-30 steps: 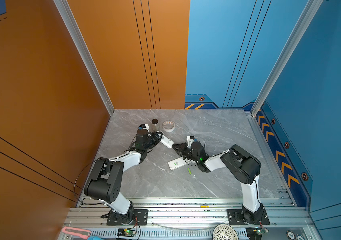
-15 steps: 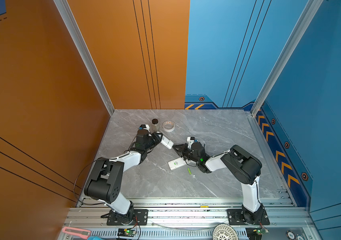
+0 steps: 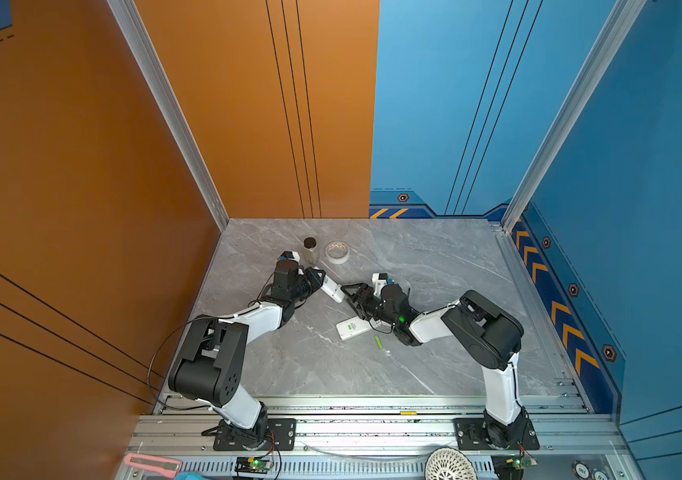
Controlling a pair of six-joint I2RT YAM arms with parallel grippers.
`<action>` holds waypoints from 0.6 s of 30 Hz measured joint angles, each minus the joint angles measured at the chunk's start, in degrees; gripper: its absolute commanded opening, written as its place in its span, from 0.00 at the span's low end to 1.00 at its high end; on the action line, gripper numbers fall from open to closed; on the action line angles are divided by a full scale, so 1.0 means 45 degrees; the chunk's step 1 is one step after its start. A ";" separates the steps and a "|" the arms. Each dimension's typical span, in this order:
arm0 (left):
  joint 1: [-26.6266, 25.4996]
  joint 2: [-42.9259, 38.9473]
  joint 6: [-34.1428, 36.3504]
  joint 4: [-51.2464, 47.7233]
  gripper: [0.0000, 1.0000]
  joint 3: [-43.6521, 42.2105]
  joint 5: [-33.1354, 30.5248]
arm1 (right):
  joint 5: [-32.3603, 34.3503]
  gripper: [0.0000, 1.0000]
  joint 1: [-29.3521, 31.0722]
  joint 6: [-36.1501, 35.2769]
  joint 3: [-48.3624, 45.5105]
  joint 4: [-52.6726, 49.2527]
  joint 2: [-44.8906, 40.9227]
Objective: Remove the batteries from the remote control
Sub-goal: 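Pull the battery cover free with the right gripper while the left holds the remote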
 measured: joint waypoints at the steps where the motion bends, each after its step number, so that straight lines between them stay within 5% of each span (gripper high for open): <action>1: -0.0010 0.0010 -0.0029 0.0019 0.00 0.0000 0.0024 | 0.0000 0.66 0.0005 0.0000 0.0083 0.0000 0.0083; 18: -0.0078 0.0204 -0.0233 0.0223 0.00 0.0000 0.0185 | -0.0044 0.43 0.0005 0.0126 0.0559 0.0364 0.1005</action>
